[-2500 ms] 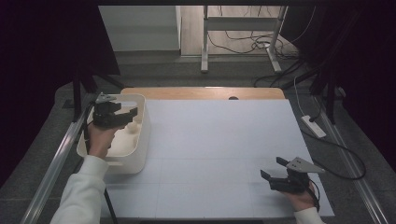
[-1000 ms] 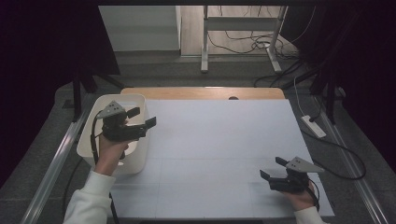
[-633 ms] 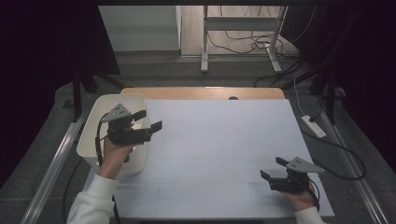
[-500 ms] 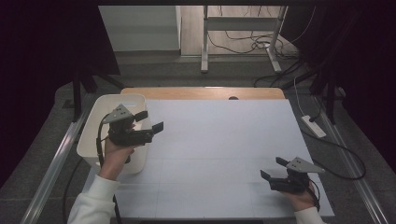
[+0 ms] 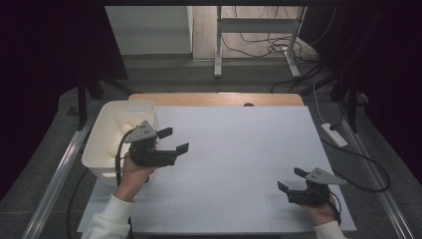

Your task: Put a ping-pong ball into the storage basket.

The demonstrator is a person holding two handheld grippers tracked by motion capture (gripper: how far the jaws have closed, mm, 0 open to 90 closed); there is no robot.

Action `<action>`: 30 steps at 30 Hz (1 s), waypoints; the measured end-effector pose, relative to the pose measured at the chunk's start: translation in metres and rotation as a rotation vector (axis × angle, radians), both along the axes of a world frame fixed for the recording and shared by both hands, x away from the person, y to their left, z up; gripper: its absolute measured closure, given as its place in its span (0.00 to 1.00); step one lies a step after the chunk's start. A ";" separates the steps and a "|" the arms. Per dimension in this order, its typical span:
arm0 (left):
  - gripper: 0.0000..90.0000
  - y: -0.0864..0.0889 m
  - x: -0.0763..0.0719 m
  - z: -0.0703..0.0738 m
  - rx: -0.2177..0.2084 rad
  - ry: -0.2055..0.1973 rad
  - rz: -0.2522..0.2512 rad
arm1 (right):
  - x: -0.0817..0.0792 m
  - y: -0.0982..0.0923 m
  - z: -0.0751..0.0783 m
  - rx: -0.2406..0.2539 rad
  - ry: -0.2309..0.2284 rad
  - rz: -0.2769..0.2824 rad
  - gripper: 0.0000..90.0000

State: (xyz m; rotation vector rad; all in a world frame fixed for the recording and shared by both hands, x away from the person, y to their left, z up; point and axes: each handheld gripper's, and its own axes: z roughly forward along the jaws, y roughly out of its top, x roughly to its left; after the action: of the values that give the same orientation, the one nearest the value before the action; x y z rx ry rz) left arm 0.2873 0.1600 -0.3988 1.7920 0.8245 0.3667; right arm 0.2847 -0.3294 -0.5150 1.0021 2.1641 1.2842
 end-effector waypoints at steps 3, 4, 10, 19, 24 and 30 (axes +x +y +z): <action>0.22 -0.004 -0.003 -0.002 -0.006 0.004 -0.015 | 0.000 0.000 0.000 0.000 0.000 -0.001 0.17; 0.22 -0.006 -0.004 -0.004 -0.006 0.005 -0.022 | 0.000 0.000 0.000 -0.001 -0.003 0.000 0.17; 0.23 -0.012 -0.010 -0.015 -0.025 0.015 -0.044 | 0.000 0.000 0.000 -0.003 -0.003 0.000 0.17; 0.23 -0.025 -0.028 -0.035 0.027 -0.019 -0.033 | 0.000 0.000 0.000 0.000 0.000 -0.001 0.17; 0.23 -0.028 -0.036 -0.046 0.057 -0.031 -0.037 | 0.000 0.000 0.000 -0.001 0.000 0.000 0.17; 0.23 -0.024 -0.045 -0.069 0.081 -0.018 -0.027 | -0.001 0.001 0.000 -0.004 -0.001 0.000 0.17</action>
State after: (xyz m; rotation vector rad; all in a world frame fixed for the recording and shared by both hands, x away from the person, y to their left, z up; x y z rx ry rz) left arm 0.2422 0.1362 -0.4681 1.8703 0.7822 0.4030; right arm 0.2840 -0.3286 -0.5148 0.9998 2.1652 1.2802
